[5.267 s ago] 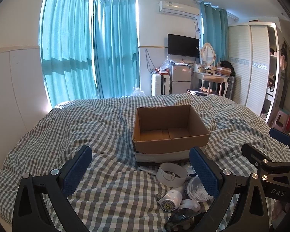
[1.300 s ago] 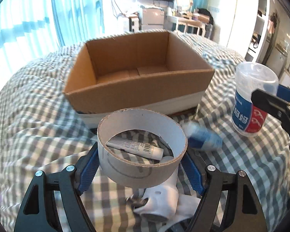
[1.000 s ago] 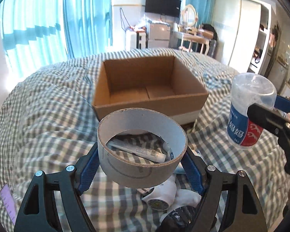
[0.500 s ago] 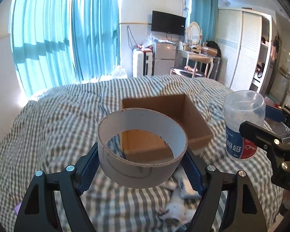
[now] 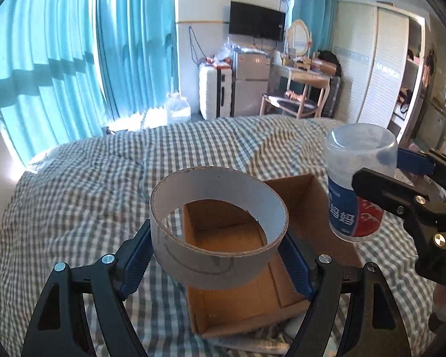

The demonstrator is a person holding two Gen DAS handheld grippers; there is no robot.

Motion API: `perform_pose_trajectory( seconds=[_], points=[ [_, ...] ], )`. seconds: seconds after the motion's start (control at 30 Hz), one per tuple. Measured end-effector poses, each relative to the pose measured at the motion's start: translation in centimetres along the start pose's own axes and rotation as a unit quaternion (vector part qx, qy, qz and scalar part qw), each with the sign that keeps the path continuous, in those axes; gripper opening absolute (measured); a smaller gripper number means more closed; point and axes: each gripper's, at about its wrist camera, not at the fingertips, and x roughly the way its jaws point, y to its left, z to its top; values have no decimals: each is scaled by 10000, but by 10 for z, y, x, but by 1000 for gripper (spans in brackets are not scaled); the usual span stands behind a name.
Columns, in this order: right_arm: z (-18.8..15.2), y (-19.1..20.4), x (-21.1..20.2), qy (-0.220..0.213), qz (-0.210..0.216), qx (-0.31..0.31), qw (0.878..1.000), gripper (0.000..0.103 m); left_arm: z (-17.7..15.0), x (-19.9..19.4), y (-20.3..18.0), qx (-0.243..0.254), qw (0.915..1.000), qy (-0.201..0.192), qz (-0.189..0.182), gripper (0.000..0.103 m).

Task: Organize objects
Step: 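Lower the toothpick cup into the box with the right tool while the left tool drops the tape roll in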

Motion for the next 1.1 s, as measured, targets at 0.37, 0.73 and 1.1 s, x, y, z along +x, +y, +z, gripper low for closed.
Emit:
perform_pose_trajectory(
  seconds=[0.37,0.73,1.1],
  points=[
    [-27,-28,126,894,151,189,9957,62,-8,99,-12,208,9976,636,-171,81],
    [-38,-38,143,1002,426,168,9939,62,-12,110,-16,538,9962,679,-92,81],
    [-19,-46,74,437,296,540,9971,76,-12,61,-19,348,9984,436,-119,98]
  ],
)
